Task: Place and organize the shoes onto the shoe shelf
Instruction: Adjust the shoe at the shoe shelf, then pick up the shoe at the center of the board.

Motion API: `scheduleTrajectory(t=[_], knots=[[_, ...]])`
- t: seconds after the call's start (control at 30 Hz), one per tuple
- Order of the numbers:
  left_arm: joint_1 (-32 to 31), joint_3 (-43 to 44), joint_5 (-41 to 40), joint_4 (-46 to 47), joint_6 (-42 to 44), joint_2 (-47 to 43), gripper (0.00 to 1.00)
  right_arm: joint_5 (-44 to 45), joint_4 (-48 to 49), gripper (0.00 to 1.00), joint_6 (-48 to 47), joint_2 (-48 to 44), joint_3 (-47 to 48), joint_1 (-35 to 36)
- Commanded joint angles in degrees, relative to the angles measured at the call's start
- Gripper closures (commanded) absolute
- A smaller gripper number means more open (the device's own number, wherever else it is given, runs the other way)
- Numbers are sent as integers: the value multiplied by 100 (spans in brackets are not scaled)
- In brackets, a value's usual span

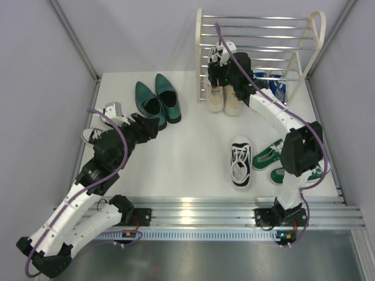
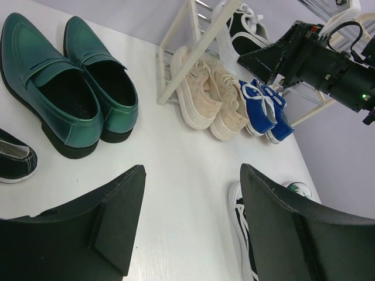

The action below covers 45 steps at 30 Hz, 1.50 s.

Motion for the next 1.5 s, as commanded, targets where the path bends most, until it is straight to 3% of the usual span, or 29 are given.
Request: scheduleTrajectory(t=[0.0,0.17,0.47,0.57,0.6,0.7,0.9,1.0,1.1,1.13,1.17,1.23,1.27,1.3,1.47], knots=[[11,-46,-51,118,-6,-38,29,-23,763,41,-392,-107,43,-38],[11,-46,-51,127,-24,-21,29,-330,781,49,-507,-72,113,-231],[11,-81,37,127,-59,-29,28,-550,781,48,-718,-125,-80,-372],[11,-107,72,127,-120,-30,28,-533,772,36,-779,-186,-168,-389],[11,-125,90,127,-155,-29,28,-533,764,26,-797,-239,-194,-389],[11,-169,134,197,-199,-3,28,-497,755,11,-841,-344,-317,-398],[11,-204,178,250,-436,6,21,-681,720,1,-946,-1010,-756,-425],[11,-283,187,241,-726,23,7,-1093,325,1,-1148,-1521,-923,-460],[11,-432,414,320,-963,84,2,-2471,-920,1,-1902,-1925,-863,-757],[11,-459,502,338,-999,154,2,-3580,-1481,1,-2209,-2005,-801,-828],[11,-511,738,373,-1043,207,2,-4113,-2522,1,-2987,-2067,-792,-916],[11,-582,1011,522,-1140,374,2,-4975,-3722,1,-4103,-2251,-896,-1048],[11,-652,1282,592,-1158,444,2,-5093,-4702,1,-4415,-2313,-984,-1057],[11,-678,1424,715,-1210,515,2,-5155,-4999,1,-4575,-2435,-1107,-1040],[11,-933,1891,1058,-1403,963,3,-4244,-5486,3,-4367,-3015,-2451,-1031]])
